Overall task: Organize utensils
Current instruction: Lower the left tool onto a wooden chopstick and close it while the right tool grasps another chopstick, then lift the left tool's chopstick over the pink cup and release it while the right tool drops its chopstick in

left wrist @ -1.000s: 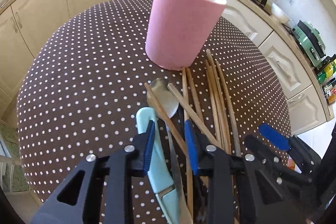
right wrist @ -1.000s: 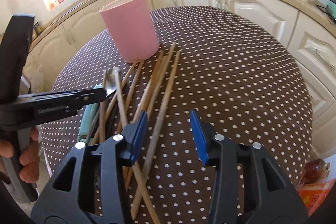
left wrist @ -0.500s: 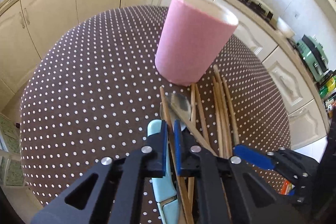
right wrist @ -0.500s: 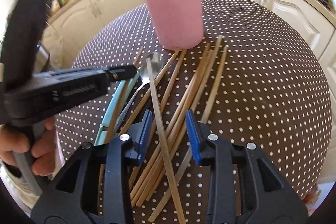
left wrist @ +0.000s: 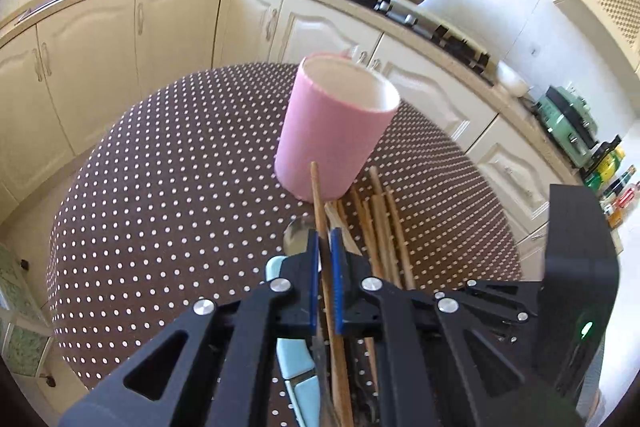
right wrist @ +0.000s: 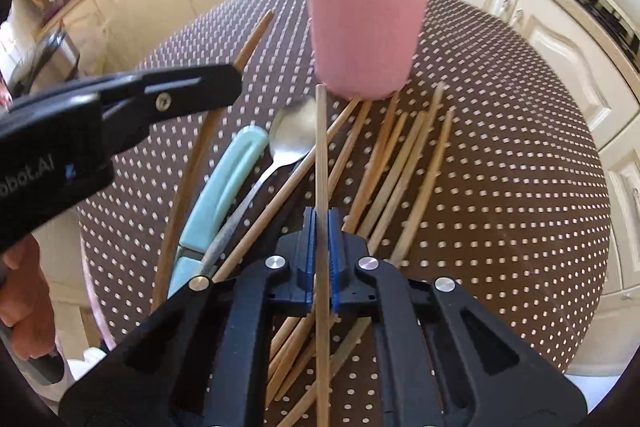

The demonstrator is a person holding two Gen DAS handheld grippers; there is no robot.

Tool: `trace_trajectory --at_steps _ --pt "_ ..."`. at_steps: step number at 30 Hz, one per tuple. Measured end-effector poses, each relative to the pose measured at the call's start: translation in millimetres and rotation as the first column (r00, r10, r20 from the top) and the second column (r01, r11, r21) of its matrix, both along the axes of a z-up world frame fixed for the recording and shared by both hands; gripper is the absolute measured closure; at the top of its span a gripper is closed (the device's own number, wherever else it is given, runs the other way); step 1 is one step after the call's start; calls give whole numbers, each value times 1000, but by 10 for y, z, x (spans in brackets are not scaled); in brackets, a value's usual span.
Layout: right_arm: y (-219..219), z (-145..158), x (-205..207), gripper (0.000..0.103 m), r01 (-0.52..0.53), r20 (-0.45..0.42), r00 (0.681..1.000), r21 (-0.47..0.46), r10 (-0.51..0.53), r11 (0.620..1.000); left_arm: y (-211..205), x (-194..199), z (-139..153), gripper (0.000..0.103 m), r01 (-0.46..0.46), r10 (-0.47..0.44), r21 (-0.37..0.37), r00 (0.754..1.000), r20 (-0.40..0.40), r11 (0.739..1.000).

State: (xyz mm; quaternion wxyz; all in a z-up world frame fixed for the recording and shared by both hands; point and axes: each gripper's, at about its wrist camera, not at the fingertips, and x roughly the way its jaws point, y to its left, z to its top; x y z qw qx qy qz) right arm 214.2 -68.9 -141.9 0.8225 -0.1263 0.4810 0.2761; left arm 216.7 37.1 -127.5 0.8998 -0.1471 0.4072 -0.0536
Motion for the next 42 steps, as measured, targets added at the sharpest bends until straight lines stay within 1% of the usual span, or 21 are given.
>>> trace_trajectory --at_steps 2,4,7,11,15,17,20,22,24,26,27,28,30,31,36,39,41,42 --pt "-75 79 2 97 20 19 1000 41 -21 999 15 -67 76 98 3 -3 0 1000 28 1000" --pt "-165 180 -28 97 35 43 998 101 -40 994 0 -106 173 98 17 -16 -11 998 63 1000" --pt "-300 351 -74 97 56 92 993 187 -75 981 -4 -219 349 98 33 -30 -18 990 136 999" --pt "-462 677 -164 97 75 188 973 300 -136 951 -75 -273 586 98 66 -59 -23 972 226 998" --pt "-521 961 -120 97 81 262 945 397 -198 914 -170 -267 861 98 104 -98 -4 946 308 995" --pt "-543 1077 -59 97 83 303 923 444 -237 892 -205 -230 986 98 114 -109 4 937 333 993" --pt "-543 1235 -4 96 82 338 897 505 -284 859 -216 -178 1192 98 120 -113 7 918 380 993" --pt "-543 1316 88 96 76 359 881 537 -309 840 -222 -130 1308 98 113 -108 13 905 412 994" --pt "-524 1399 155 96 70 397 851 562 -343 824 -202 -93 1447 98 99 -97 19 886 453 995" --pt "-490 1474 268 96 66 412 833 588 -369 806 -192 -45 1553 98 74 -83 38 871 485 997" --pt "-485 1511 306 96 64 419 826 595 -377 801 -180 -17 1615 98 60 -76 47 864 497 997" --pt "-455 1547 361 96 63 437 811 595 -389 801 -162 -2 1673 98 56 -73 49 858 508 997" --pt "-410 1619 446 96 52 469 784 604 -407 796 -114 35 1771 98 50 -63 40 847 529 998" --pt "-408 1640 467 96 50 476 776 608 -415 792 -91 44 1819 98 46 -59 37 841 539 998" --pt "-337 1799 625 96 40 537 692 638 -482 769 9 38 2017 98 -9 -21 46 800 599 999" --pt "-286 1817 705 96 32 545 671 656 -503 754 63 47 2085 98 -40 1 49 782 623 998" --pt "-255 1802 736 96 26 556 656 660 -511 751 95 70 2098 98 -52 7 52 778 629 997" --pt "-239 1787 761 96 24 556 650 666 -518 745 109 101 2091 98 -56 10 55 779 627 997"
